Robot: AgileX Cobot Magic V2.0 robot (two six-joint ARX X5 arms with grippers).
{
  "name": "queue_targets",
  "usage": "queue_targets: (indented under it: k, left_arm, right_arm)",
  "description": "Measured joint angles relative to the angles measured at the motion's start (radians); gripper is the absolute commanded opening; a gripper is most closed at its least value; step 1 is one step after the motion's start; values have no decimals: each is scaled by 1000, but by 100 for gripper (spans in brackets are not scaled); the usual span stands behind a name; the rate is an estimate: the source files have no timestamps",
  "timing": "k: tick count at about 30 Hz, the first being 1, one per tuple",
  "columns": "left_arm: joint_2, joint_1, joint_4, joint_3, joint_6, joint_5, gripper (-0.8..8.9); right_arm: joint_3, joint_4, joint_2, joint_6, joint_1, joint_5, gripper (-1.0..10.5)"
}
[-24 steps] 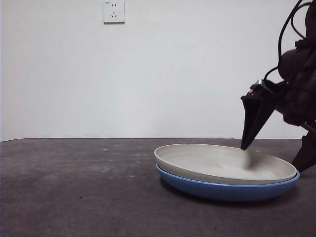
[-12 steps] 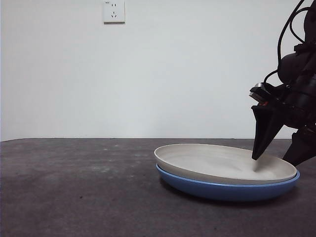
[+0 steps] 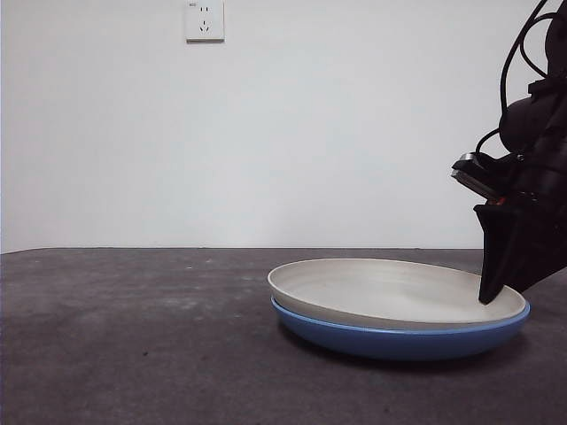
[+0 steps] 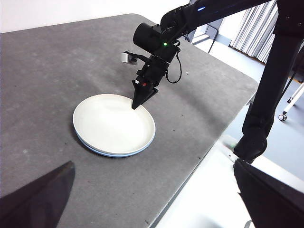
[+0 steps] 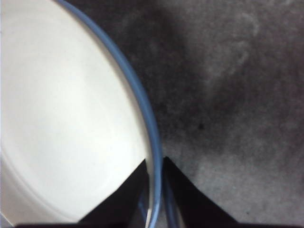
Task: Pick up the white plate, put it on the blue plate, put it on desk
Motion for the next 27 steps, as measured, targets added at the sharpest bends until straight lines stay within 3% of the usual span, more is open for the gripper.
queue_targets:
  k: [14,27]
  left_arm:
    - [0,0,0,0,0,0,598]
    - [0,0,0,0,8,0,598]
  right_arm:
    - [60,-58,-14,18,32,-2,10]
    - [93,19,-19,167,232,-2,10]
